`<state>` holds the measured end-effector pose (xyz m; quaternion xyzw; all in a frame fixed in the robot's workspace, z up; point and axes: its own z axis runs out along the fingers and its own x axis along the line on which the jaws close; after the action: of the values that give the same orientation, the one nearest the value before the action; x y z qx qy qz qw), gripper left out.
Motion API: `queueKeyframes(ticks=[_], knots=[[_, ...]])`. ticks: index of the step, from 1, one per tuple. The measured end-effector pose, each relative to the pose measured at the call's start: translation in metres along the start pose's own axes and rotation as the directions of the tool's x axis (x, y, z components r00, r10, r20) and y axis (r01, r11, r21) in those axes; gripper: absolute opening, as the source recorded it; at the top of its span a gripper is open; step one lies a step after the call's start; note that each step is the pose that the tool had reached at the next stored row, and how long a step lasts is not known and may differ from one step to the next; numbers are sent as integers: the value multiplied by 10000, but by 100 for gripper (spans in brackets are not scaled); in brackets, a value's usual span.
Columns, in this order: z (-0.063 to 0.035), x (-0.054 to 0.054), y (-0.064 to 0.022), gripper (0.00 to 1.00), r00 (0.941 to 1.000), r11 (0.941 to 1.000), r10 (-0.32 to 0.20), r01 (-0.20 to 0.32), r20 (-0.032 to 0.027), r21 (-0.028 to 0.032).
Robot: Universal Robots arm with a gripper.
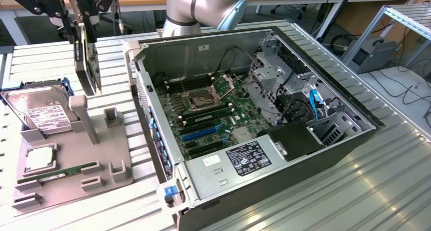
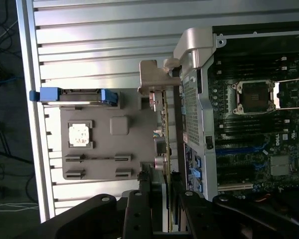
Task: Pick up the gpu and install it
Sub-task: 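Pick up the gpu and move the gpu toward the slot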
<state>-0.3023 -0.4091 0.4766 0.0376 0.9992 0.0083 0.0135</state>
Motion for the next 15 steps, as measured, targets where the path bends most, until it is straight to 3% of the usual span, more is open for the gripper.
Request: queueKeyframes(ticks=[9, 15], knots=[[14, -89, -58, 27, 10000, 10000, 3, -3, 1, -1], [30, -233, -62, 27, 10000, 10000, 3, -3, 1, -1]])
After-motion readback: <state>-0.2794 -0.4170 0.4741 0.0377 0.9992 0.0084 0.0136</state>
